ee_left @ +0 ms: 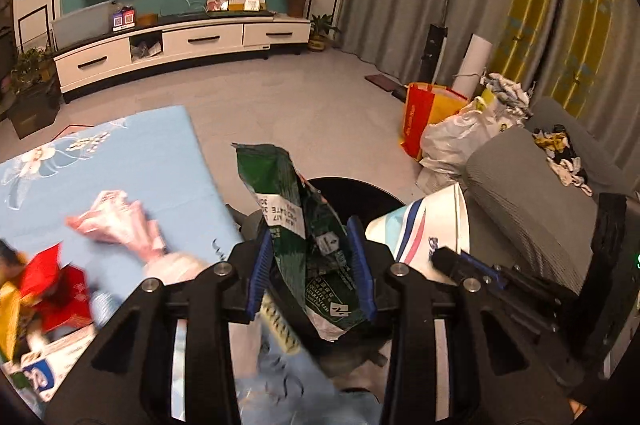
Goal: Collect trash
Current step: 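Carry both items over the black bin and open both tools, then grasp the clear plastic bag with the left tool while the right tool grasps the blue mask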
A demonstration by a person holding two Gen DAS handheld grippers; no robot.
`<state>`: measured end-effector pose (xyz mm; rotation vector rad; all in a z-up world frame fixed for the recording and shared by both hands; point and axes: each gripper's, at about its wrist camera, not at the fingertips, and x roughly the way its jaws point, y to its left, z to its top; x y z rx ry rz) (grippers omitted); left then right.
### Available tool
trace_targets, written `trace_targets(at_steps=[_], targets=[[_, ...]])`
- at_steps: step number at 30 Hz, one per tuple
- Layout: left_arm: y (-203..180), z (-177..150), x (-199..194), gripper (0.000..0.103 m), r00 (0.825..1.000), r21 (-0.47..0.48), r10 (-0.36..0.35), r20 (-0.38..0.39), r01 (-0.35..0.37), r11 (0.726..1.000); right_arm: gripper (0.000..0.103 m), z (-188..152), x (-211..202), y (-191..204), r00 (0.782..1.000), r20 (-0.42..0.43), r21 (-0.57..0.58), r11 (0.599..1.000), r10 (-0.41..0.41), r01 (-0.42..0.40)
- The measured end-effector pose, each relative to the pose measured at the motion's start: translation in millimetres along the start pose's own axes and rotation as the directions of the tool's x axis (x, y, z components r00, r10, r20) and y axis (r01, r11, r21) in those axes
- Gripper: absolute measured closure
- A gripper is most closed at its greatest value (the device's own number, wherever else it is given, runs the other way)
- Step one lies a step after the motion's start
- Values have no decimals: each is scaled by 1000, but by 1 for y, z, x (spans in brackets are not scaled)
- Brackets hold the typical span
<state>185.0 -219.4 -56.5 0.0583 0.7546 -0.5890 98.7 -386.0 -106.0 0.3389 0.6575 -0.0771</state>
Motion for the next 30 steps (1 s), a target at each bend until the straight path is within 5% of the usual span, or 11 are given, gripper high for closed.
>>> trace_targets(at_steps=[1,3,4,5,6,14,25,30], targets=[[-2,2,11,63,1000,8,-2,-5,2,1000,99,1,7,-3,1000,-16,1,1000,-6,6],[-4,2,32,44,1000,27,21,-18,-20,999,95,3,22,-7,999,-49,-1,1000,-15,15],[-3,2,37,23,999,28,27,-26,-27,999,89,2,28,-9,998,-60,1,999,-32,33],[-1,0,45,20,999,27,37,-32,-36,999,72,1,30,-11,997,-63,4,999,-45,45],[-1,0,50,20,998,28,40,-38,-39,999,58,-1,33,-14,996,-64,16,998,-54,55],[15,-21,24,3,998,-8,47,-47,-47,999,50,-23,10,-23,998,-66,102,995,-8,14],[78,-98,-76,3,995,-154,58,-84,-71,985,35,-63,-28,21,986,-155,66,997,61,-51],[133,-134,-135,3,984,-253,172,-39,-177,951,35,-73,-34,60,976,-189,6,994,109,-110]])
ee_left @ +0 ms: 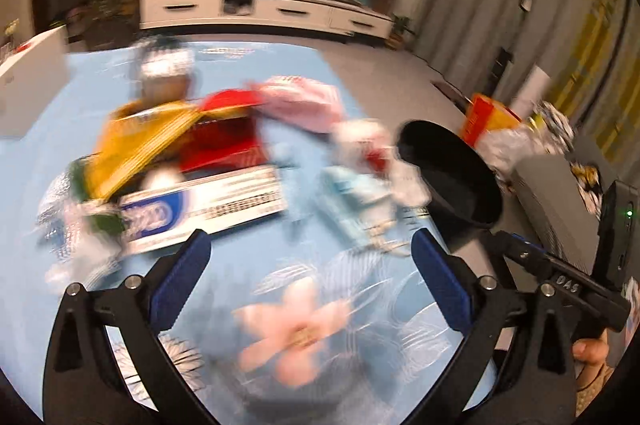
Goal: Collect trash
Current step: 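Grasp the clear plastic bag with the left tool while the right tool grasps the blue mask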
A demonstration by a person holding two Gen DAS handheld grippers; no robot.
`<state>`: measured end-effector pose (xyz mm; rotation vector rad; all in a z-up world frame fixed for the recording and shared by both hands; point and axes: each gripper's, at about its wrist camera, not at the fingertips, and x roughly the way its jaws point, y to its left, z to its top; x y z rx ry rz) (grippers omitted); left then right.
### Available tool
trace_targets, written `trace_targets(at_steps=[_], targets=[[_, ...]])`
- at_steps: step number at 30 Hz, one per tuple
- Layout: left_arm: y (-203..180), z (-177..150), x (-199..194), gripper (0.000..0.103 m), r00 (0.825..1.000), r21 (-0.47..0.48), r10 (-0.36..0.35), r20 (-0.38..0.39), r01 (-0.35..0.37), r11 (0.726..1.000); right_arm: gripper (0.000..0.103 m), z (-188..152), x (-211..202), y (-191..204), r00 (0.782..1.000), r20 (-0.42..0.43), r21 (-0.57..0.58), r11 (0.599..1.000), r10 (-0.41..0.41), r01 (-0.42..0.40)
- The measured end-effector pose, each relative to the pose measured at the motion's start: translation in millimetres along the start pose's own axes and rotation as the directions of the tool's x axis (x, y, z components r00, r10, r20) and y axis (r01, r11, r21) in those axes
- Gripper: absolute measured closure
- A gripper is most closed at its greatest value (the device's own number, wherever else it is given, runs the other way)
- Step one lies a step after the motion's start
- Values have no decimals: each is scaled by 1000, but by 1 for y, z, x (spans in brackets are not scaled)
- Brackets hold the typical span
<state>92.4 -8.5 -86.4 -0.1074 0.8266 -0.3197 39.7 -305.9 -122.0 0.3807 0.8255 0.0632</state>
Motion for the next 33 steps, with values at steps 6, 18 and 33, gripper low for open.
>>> trace_targets(at_steps=[6,18,33], targets=[[73,-30,-33,3,991,-90,135,-13,-136,987,35,-13,8,49,999,-35,-144,989,33,-38],[143,-48,-34,3,981,-231,187,-50,-194,953,32,-13,68,110,995,-104,-264,964,-11,-17],[157,-31,15,23,960,-146,265,-88,-275,950,36,5,119,119,993,-95,-291,956,-65,34]])
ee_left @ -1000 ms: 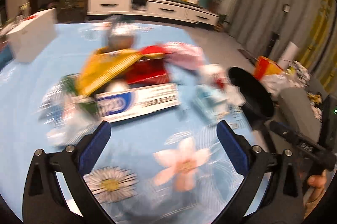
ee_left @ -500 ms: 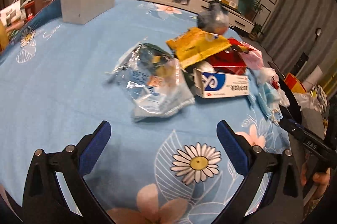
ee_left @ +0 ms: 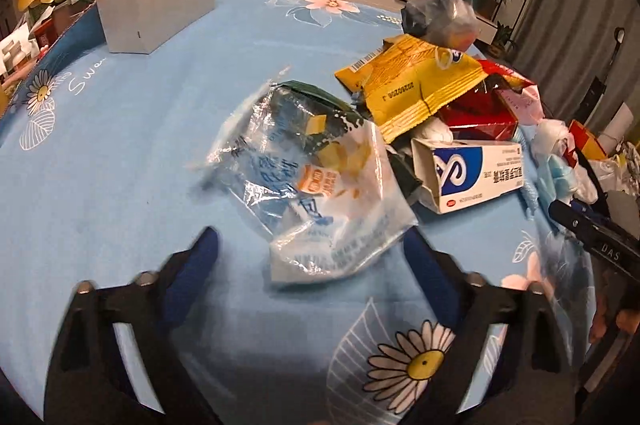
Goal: Collect trash
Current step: 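Grasp the clear plastic bag with the left tool while the right tool grasps the blue mask, then move both tools over the black bin and release the bag and mask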
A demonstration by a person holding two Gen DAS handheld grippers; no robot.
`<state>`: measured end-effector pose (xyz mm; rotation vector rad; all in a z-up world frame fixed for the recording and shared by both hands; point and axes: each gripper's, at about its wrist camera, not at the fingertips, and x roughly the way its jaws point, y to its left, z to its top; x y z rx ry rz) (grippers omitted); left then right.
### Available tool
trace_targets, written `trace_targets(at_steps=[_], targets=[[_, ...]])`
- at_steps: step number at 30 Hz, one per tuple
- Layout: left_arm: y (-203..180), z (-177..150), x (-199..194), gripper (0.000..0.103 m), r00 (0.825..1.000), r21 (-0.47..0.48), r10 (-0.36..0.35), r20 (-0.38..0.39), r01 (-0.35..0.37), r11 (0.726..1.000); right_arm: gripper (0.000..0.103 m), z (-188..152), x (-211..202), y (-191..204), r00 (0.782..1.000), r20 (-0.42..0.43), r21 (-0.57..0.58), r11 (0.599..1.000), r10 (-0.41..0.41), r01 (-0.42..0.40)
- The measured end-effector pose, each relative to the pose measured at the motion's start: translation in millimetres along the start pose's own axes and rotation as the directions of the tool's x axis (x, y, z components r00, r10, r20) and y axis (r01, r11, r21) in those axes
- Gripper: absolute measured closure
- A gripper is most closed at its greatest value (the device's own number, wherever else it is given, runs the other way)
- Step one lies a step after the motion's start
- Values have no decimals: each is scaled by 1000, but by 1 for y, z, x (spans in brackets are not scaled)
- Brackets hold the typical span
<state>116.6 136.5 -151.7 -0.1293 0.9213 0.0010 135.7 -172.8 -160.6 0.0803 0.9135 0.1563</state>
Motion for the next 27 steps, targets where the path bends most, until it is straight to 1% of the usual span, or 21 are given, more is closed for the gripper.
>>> trace_targets(at_steps=[1,2,3,4,6,7,8,11,14,18,19,23,27], targets=[[0,0,2,36,1000,1,5,-7,-5,1000,39,0,2,0,1000,0,-3,1000,-8,8],[4,-2,3,48,1000,0,8,-19,-8,1000,48,0,4,0,1000,-7,-6,1000,-19,19],[4,-2,5,52,1000,-3,10,-25,-10,1000,59,-1,6,-2,1000,-15,-3,1000,-26,26],[6,-4,5,53,1000,-7,10,-24,-10,1000,61,-1,8,-3,999,-21,1,1000,-30,30],[11,-6,1,61,1000,-20,0,-18,0,1000,75,-2,7,-5,999,-17,1,999,-39,39],[12,-6,-1,76,1000,-24,5,-19,-6,1000,78,-2,6,-5,999,-18,1,999,-35,35],[14,-7,-2,96,1000,-28,12,-20,-13,1000,82,-2,5,-5,999,-17,0,999,-35,35],[22,-10,-9,96,1000,-49,-2,-15,1,999,86,-4,-1,-5,1000,-15,11,1000,-15,15],[26,-15,-20,96,1000,-52,-19,-3,19,998,86,-8,-11,-2,1000,-5,10,1000,-8,8],[27,-18,-44,99,998,-41,-59,35,61,997,86,-14,-37,-1,999,26,20,999,38,-38],[26,-18,-53,99,996,-33,-75,54,77,996,86,-15,-42,0,998,33,21,998,53,-54],[19,-17,-75,100,991,-8,-108,85,109,994,86,-17,-62,8,994,55,13,995,98,-99],[14,-20,-94,100,981,-6,-166,96,167,986,86,-17,-82,17,986,92,-3,990,139,-140]])
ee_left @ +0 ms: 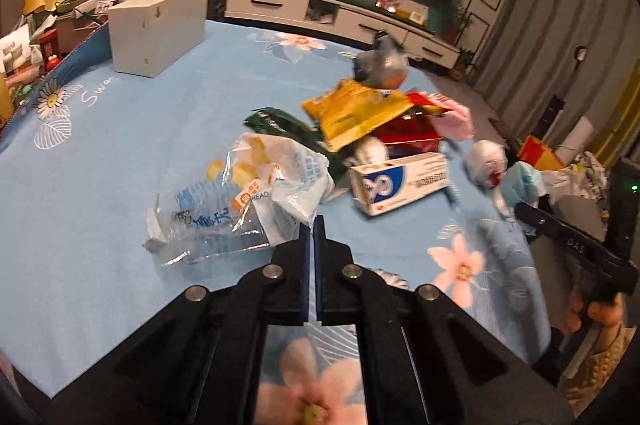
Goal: Collect trash
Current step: 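Move both tools over the black bin and release the bag and mask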
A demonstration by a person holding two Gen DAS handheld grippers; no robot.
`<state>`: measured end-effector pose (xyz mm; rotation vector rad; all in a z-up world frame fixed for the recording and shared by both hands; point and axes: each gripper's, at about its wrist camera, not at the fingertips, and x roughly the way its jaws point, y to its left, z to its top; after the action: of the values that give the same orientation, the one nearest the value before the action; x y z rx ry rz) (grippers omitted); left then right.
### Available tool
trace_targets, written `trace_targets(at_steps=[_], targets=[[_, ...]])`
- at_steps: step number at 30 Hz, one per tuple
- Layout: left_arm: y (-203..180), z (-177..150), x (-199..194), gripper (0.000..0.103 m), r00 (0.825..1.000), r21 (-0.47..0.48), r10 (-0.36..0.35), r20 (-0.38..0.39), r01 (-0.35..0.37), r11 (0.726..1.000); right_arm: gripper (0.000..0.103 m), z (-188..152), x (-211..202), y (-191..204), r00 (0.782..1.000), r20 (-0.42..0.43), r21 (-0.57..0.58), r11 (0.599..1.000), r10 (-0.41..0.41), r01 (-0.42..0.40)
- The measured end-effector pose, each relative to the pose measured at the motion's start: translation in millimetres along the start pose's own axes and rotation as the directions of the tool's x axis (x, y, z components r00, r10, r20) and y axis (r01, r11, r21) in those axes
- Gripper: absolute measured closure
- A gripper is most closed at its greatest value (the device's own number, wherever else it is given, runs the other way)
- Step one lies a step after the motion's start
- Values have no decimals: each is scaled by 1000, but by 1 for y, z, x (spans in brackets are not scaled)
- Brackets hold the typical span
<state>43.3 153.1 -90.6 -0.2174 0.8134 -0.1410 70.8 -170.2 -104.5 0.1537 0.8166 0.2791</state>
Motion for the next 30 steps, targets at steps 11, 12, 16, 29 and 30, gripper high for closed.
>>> trace_targets(at_steps=[11,12,16,29,30], targets=[[-57,18,-32,101,992,129,-94,87,82,988,86,10,-44,-14,992,120,31,999,24,-28],[-62,21,-33,101,991,141,-103,90,90,986,86,11,-47,-16,991,129,35,999,19,-24],[-84,26,-32,101,987,191,-134,92,114,975,86,12,-58,-27,987,162,58,998,4,-13],[-191,57,2,101,967,382,-248,61,207,901,86,12,-88,-107,958,248,205,974,-146,96],[-200,60,7,101,965,393,-258,55,217,894,86,12,-88,-116,955,248,220,970,-160,106]])
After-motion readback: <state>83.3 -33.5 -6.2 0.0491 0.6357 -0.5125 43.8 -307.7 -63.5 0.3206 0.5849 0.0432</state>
